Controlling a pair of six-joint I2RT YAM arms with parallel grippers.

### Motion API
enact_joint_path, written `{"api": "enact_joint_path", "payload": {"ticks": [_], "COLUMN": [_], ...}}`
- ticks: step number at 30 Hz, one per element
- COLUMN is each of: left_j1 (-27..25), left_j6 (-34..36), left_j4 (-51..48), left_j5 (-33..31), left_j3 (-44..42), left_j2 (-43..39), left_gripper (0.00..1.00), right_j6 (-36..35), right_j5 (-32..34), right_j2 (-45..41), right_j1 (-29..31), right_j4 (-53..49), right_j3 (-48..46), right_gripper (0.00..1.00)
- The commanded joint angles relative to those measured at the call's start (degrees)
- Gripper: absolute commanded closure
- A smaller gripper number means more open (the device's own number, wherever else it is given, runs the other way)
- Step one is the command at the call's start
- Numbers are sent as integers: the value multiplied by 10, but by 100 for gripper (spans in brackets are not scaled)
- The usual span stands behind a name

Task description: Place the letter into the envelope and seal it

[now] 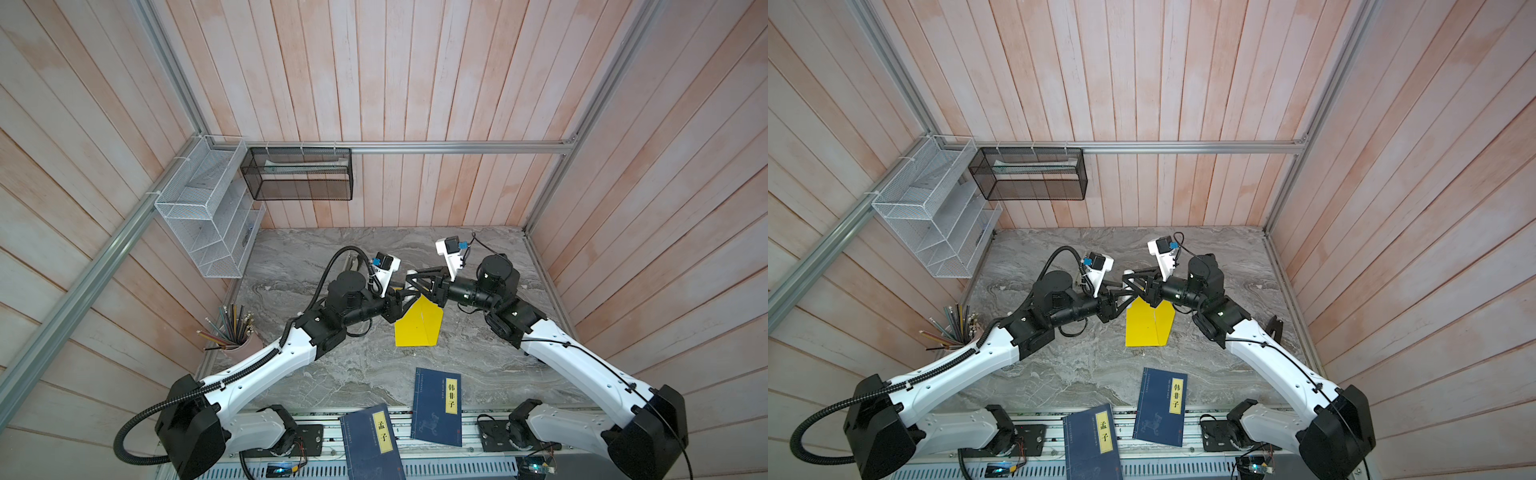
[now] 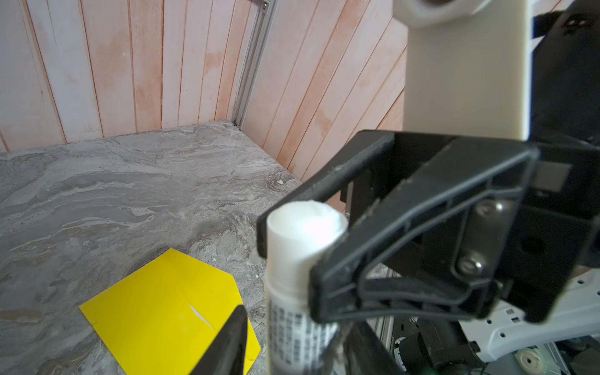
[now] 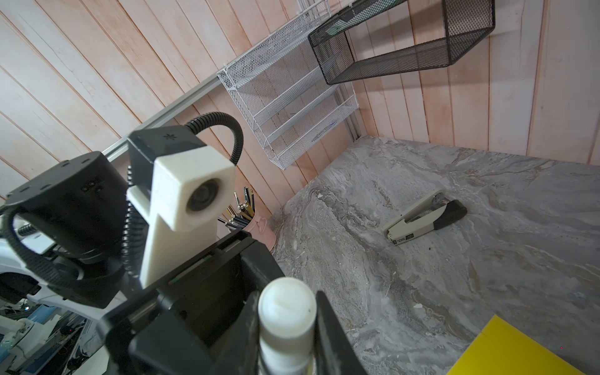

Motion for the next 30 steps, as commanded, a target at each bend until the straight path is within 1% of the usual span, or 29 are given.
{"api": "enact_joint_path", "payload": {"ticks": [1,7,12,16,19,21,23,28,29,30], "left_j1": [7,16,22,22,23,23,24,29,30,31], "left_j6": [-3,-14,-22,-26,-29,-31,-31,-33,-33,-34], "left_j4": [-12,-3,-2,-4,-3,-1,0,-2,-2,-3], "left_j5": [26,46,71,88,94,93,90,85,84,83], "left_j3": [20,20,23,26,25,25,24,22,22,22], "left_j2": [-2,-2,7,19,24,24,21,13,12,11], "left_gripper": [51,54,61,62,68,77,80,76,76,79], "right_j6": [-27,-47,-49,-45,-43,-43,-44,-53,-54,-55], "right_j5": [13,23,21,19,15,16,17,22,22,22], "right_j2": [-10,-10,-9,-8,-5,-4,-4,-5,-6,-6], "right_j1": [9,16,21,25,28,28,28,28,28,29], "right_j4": [-25,-46,-46,-37,-34,-34,-36,-48,-49,-51], "right_j3": [20,28,29,29,31,31,32,34,35,36], "right_gripper": [99,99,99,99,99,99,99,98,98,98]}}
